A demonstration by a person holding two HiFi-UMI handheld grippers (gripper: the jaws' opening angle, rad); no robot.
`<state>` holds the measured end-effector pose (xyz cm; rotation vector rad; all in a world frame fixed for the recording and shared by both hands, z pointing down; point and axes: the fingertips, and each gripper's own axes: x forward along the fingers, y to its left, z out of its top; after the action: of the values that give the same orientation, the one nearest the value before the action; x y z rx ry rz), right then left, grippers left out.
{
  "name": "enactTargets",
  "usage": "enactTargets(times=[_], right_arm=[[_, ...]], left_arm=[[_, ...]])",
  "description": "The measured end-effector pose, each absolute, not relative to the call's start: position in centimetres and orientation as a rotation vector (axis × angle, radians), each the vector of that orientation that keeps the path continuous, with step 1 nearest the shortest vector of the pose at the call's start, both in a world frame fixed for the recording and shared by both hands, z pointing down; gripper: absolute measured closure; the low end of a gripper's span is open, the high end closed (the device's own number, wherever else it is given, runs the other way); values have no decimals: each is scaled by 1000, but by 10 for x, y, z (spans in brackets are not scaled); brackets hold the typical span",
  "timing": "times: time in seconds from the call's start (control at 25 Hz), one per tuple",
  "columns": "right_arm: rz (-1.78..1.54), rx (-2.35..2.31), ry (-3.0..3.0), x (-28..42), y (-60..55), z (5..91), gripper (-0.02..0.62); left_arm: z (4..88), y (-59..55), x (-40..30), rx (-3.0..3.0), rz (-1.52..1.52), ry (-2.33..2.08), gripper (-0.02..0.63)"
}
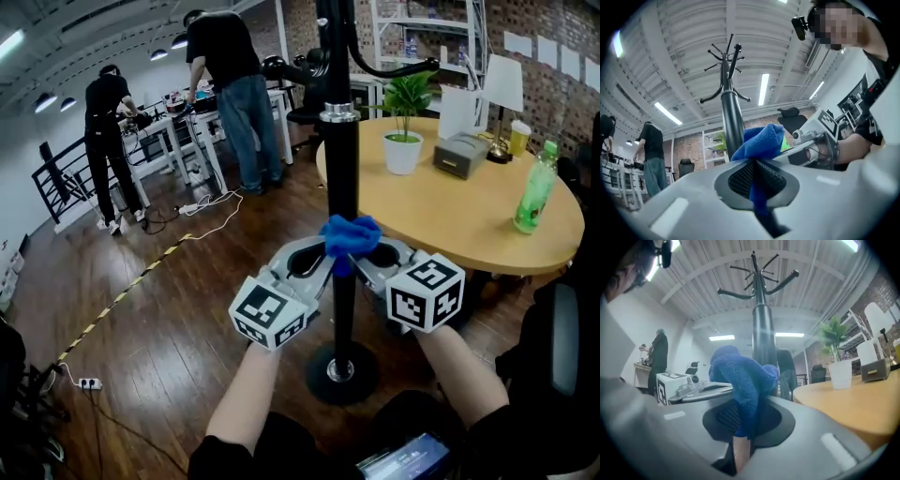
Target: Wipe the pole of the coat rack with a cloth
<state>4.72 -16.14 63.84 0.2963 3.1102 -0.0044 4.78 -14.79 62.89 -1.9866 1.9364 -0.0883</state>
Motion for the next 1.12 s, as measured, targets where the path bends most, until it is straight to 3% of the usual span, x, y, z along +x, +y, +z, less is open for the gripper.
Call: enactTargets(times=[0.28,0.64,0.88,1.12], right_arm=[[-166,306,2904,53,-171,529,543],[89,245,2849,55,-162,458,543],[18,304,2877,59,-165,517,541],[-2,364,3041,53,-166,644,541]], left_arm=[[519,-154,54,-1855,-114,1858,603],[451,-147,55,-1758,-111,1829,603],[510,-151,62,-1894,-125,1819,603],[637,-153,59,-2030,-186,1826,601]])
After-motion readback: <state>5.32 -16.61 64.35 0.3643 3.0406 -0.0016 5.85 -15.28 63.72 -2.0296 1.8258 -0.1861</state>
